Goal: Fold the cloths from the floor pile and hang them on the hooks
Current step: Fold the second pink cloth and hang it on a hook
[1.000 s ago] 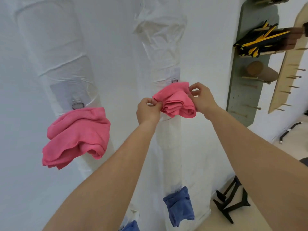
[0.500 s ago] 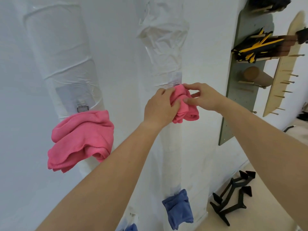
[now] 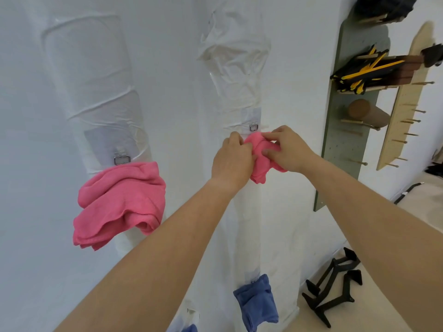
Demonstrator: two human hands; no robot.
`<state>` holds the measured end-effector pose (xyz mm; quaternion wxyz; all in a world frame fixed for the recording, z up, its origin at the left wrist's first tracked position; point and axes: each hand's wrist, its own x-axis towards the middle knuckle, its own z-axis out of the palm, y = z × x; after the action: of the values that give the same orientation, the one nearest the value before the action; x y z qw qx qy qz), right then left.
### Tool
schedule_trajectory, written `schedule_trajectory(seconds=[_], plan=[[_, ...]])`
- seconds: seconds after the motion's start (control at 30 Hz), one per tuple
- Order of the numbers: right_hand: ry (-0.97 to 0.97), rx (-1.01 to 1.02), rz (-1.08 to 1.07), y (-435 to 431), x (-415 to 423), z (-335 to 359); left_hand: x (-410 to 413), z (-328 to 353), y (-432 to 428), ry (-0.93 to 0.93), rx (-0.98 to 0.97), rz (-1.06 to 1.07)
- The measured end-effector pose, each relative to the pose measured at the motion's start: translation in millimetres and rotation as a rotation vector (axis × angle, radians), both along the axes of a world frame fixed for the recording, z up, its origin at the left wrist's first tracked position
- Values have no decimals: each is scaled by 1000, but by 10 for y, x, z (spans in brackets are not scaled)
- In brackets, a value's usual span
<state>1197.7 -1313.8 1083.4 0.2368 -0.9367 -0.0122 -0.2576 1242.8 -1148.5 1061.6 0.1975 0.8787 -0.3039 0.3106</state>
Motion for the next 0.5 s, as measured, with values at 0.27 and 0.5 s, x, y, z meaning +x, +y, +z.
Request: schedule_trajectory(seconds=[0.27, 0.5], plan=[[-7, 251, -2, 211, -44, -94, -8, -121, -47, 65, -115, -164], [142, 419, 72, 247, -139, -41, -44, 76, -19, 259, 48, -91]])
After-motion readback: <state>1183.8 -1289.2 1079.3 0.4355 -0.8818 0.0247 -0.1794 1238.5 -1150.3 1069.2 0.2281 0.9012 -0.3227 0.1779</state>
